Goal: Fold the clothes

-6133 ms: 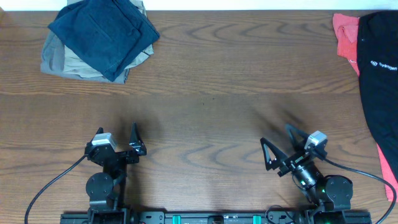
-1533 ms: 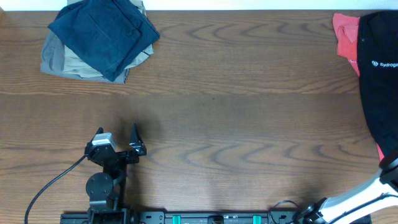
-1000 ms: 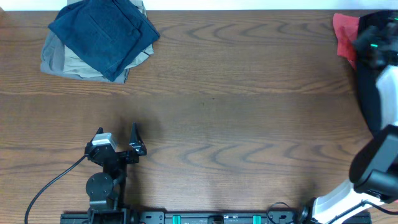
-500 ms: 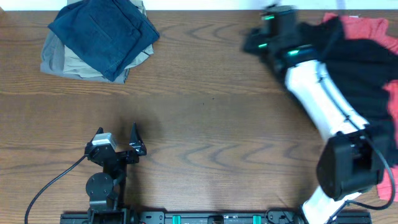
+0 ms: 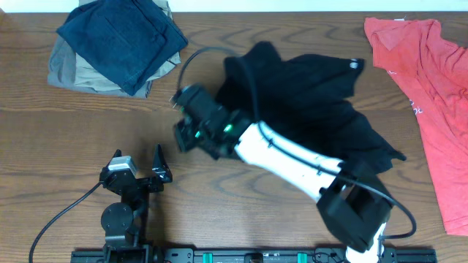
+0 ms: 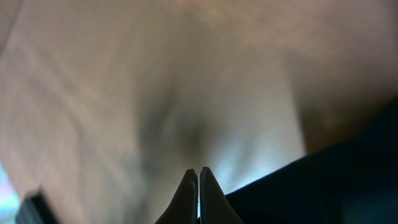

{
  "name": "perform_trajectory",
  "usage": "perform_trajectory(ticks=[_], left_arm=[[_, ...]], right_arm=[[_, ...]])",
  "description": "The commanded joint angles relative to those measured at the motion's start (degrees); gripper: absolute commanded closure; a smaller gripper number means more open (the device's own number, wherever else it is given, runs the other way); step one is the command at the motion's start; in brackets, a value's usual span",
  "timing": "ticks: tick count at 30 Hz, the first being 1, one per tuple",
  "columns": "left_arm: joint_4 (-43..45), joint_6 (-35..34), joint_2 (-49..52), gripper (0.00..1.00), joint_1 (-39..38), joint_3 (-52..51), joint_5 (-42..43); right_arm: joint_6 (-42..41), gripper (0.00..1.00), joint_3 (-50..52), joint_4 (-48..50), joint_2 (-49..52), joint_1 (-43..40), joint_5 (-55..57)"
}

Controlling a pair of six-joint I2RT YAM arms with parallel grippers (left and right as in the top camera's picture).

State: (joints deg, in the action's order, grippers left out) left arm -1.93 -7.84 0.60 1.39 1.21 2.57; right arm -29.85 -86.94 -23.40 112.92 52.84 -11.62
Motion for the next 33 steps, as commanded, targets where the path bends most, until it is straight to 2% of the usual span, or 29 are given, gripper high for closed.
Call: perform_trajectory(ticks=[1,3,9,13,16,17,20,21,29,33], left_arm=[[-2.10,0.33,-0.31,0.02,-0.20,-0.98,-1.38],[-2.10,0.33,-0.31,0.02,-0.20,-0.98,-1.38],[-2.10,0.33,-0.31,0.02,-0.20,-0.98,-1.38],[-2.10,0.33,-0.31,0.02,-0.20,-0.98,-1.38],[-2.10,0.33,-0.31,0.02,-0.20,-0.98,-1.38],[-2.10,0.33,-0.31,0.02,-0.20,-0.98,-1.40],[-2.10,0.33,-0.31,0.02,-0.20,-0.98,-1.38],[-2.10,0.33,-0.31,0.02,-0.20,-0.98,-1.38],[-2.10,0.33,-0.31,0.03,-0.20,-0.98,-1.38],[-2.10,0.33,-0.31,0.02,-0.20,-0.98,-1.38]], right_arm=[[2.56,0.96,-0.37,-1.57,-0.52,3.61,-1.27],[2.69,0.85,-0.39,-4.13,-0.61,4.59,0.52],[2.67,0.77,-0.39,-12.07,-3.02,0.79,5.99],[2.67,0.48,-0.39,-16.20,-7.02,-5.66,6.29],[2.69,0.46,-0.39,-20.15,-10.73,-11.74,7.61],[2.67,0.41,-0.39,-21.51,-11.85,-13.73,8.26],[2.71,0.23,-0.39,-26.12,-15.47,-20.92,9.29],[2.69,0.02,-0.39,-27.54,-16.52,-23.30,9.27],[3.37,0.01,-0.17,-41.75,-19.89,-38.69,10.91],[3.28,0.01,2.71,-43.19,-19.85,-42.05,14.62]])
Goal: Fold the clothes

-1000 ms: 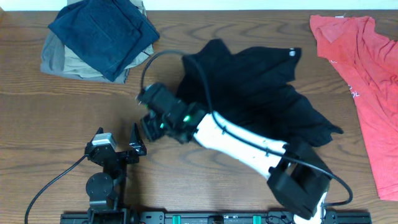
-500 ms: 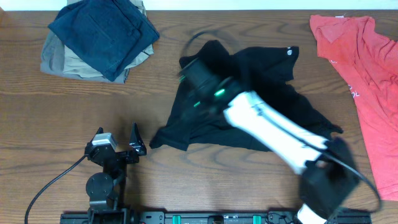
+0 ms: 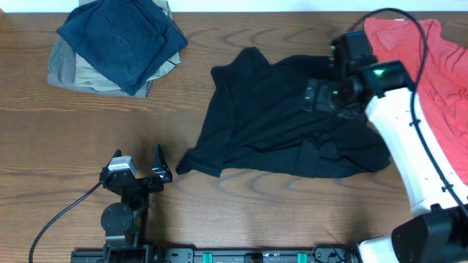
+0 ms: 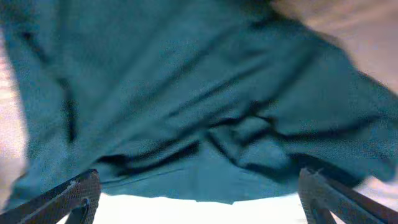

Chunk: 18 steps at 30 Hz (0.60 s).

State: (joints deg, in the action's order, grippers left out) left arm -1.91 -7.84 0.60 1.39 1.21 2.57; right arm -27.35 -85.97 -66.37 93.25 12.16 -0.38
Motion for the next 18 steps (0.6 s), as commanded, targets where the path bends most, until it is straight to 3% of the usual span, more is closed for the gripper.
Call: perform_trajectory(ticks=[1,5,11,18], left_arm=[[-2.12,0.33,-0.31,0.02,-0.20,-0.98,-1.38],[-2.12,0.33,-0.31,0.02,-0.20,-0.98,-1.40],[-2.12,0.33,-0.31,0.02,-0.20,-0.98,-1.40],[-2.12,0.33,-0.31,0.02,-0.20,-0.98,-1.38]], right_arm=[[0.20,0.01,2.97,0.42,-0.11,-1.95,5.95],[-3.08,0.01,7.69,7.39,0.02,-3.93,11.65],[-2.62,0.01,10.43,22.71,2.56,-5.51,7.30],[-2.60,0.01,10.32,40.61,13.00,-5.25,0.83]])
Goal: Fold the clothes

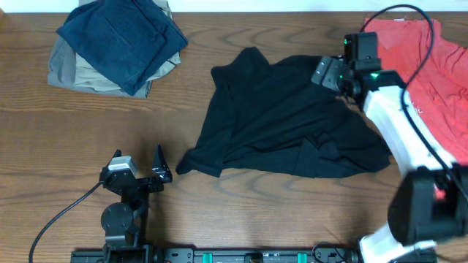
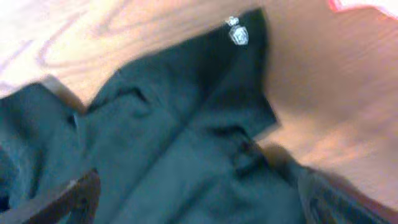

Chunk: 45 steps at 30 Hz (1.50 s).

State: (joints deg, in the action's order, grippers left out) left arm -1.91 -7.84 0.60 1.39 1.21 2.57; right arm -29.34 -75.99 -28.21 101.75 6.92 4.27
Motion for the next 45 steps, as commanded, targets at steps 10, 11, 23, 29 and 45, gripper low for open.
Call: perform_trajectory(ticks=[10,11,23,29,45], left_arm=[[-2.12,0.33,-0.31,0.02,-0.20,-0.98,-1.38],[-2.12,0.33,-0.31,0.02,-0.20,-0.98,-1.40],[-2.12,0.33,-0.31,0.02,-0.20,-0.98,-1.40],[-2.12,0.33,-0.31,0.02,-0.20,-0.98,-1.40],[-2.12,0.33,-0.31,0.02,-0.20,-0.98,-1.38]], right_arm=[[-1.53,0.06,0.17,13.92,15.39,-0.17,-2.16],[-1.53,0.07,0.17,14.43,15.93,-0.15,-2.14],[-4.04,0.41,0.17,17.31,20.11,-0.09,-1.92],[-4.52,0.82,0.17,19.04,20.11,0.74,-2.60],[-9.53,0.99,-3.04,36.52,20.15,16.98,-9.18]])
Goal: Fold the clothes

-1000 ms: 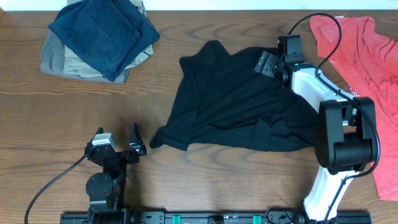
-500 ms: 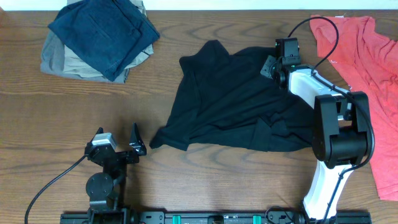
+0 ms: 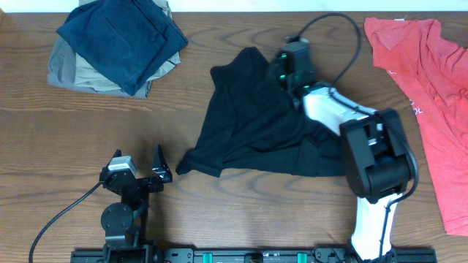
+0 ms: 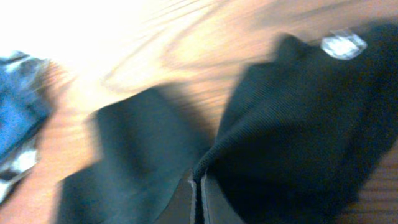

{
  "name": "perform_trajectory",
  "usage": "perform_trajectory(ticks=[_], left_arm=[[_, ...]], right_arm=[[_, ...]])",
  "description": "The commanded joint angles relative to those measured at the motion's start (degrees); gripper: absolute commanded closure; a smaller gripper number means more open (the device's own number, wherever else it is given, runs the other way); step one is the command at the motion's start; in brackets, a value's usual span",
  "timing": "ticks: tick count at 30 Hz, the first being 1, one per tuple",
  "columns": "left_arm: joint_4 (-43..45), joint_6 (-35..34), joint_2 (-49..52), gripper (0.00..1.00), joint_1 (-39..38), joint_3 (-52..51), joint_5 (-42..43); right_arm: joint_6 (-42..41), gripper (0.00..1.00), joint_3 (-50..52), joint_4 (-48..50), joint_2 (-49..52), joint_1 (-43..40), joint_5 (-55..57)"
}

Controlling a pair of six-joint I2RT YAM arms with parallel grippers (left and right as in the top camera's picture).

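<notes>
A black shirt [image 3: 245,128] lies crumpled across the middle of the wooden table. My right gripper [image 3: 284,67] reaches over its upper edge and is shut on a fold of the shirt. In the right wrist view, the fingers [image 4: 198,182] pinch a raised edge of the black fabric [image 4: 298,124], with a small white label [image 4: 341,43] on the cloth beyond. My left gripper [image 3: 139,174] sits near the front left of the table, apart from the shirt, with its fingers spread and nothing between them.
A stack of folded clothes [image 3: 117,44], dark blue on top of tan, sits at the back left. A red shirt [image 3: 431,88] lies spread along the right edge. The right arm's white links cross the black shirt's right half.
My right gripper was open above the shirt's upper right corner by the label. Now it is shut on black fabric and stands further left, at the shirt's upper middle. The shirt's right side has drawn in.
First my right gripper was shut low at the shirt's left side, with the shirt bunched to the right. Then the shirt lay spread out and the gripper was open over its right part, then over the label corner. Now it holds fabric there, shifted left.
</notes>
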State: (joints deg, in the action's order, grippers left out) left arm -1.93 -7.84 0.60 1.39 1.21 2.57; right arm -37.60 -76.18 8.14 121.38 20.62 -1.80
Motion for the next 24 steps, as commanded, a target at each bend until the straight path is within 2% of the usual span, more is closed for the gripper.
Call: perform_trajectory(ticks=[1,5,10,12,13,16,19,20,21,24], left_arm=[[-2.10,0.33,-0.31,0.02,-0.20,-0.98,-1.40],[-2.10,0.33,-0.31,0.02,-0.20,-0.98,-1.40],[-2.10,0.33,-0.31,0.02,-0.20,-0.98,-1.40],[-2.10,0.33,-0.31,0.02,-0.20,-0.98,-1.38],[-2.10,0.31,-0.31,0.02,-0.20,-0.98,-1.40],[-2.10,0.33,-0.31,0.02,-0.20,-0.98,-1.38],[-2.10,0.33,-0.31,0.02,-0.20,-0.98,-1.38],[-2.10,0.33,-0.31,0.02,-0.20,-0.98,-1.40],[-2.10,0.33,-0.31,0.02,-0.20,-0.98,-1.38],[-2.10,0.33,-0.31,0.02,-0.20,-0.98,-1.40]], right_arm=[[-0.87,0.99,-4.04,-0.33,0.52,4.42,-3.58],[4.09,0.99,-9.44,-3.19,0.52,8.66,-7.10],[11.17,0.99,-17.81,-12.20,0.52,12.57,-6.99],[12.39,0.94,-21.40,-17.09,0.52,13.00,-4.81],[12.39,0.88,-23.12,-19.54,0.52,13.00,-3.30],[12.39,0.48,-26.99,-25.18,0.52,11.93,0.50],[12.37,0.24,-30.69,-32.28,0.48,9.51,1.99],[12.24,0.07,-31.82,-34.93,0.46,8.52,1.99],[11.93,0.01,-33.00,-37.88,0.44,7.45,2.01],[11.93,0.01,-35.98,-46.56,0.24,4.26,1.99]])
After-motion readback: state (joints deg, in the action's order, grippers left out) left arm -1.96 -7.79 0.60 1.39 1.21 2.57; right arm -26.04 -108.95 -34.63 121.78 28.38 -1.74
